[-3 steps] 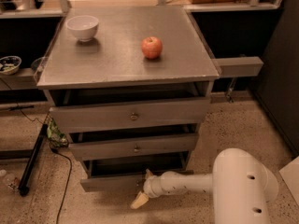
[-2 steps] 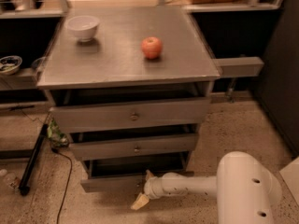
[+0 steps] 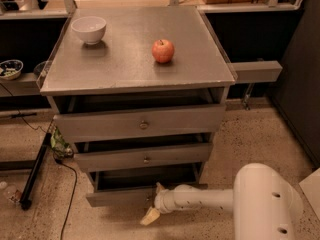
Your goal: Open bottom drawer
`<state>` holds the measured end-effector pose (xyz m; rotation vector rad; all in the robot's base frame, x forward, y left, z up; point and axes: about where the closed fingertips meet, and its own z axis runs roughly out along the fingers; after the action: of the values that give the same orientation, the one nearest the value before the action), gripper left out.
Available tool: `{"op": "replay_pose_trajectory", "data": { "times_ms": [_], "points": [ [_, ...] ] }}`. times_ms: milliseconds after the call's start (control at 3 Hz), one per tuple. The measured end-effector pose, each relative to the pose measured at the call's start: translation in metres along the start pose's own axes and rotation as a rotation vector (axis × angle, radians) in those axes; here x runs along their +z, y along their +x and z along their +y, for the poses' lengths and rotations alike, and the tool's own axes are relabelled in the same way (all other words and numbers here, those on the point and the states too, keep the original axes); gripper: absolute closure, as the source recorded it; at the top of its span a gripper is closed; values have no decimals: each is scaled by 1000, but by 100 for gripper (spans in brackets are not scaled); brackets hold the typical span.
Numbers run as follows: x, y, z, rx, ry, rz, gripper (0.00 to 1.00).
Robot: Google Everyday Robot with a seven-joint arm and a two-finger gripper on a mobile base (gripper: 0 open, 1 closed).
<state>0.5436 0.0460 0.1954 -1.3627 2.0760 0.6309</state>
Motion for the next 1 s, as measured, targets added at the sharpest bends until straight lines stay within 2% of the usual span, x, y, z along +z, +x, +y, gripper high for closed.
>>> {"op": "replay_pose_trajectory", "data": {
  "times_ms": [667,1000],
  "points": [
    [-2,-1,0,-4,-5,-18,0],
    [-4,2,2,5,-16,-38,3]
  ]
}}
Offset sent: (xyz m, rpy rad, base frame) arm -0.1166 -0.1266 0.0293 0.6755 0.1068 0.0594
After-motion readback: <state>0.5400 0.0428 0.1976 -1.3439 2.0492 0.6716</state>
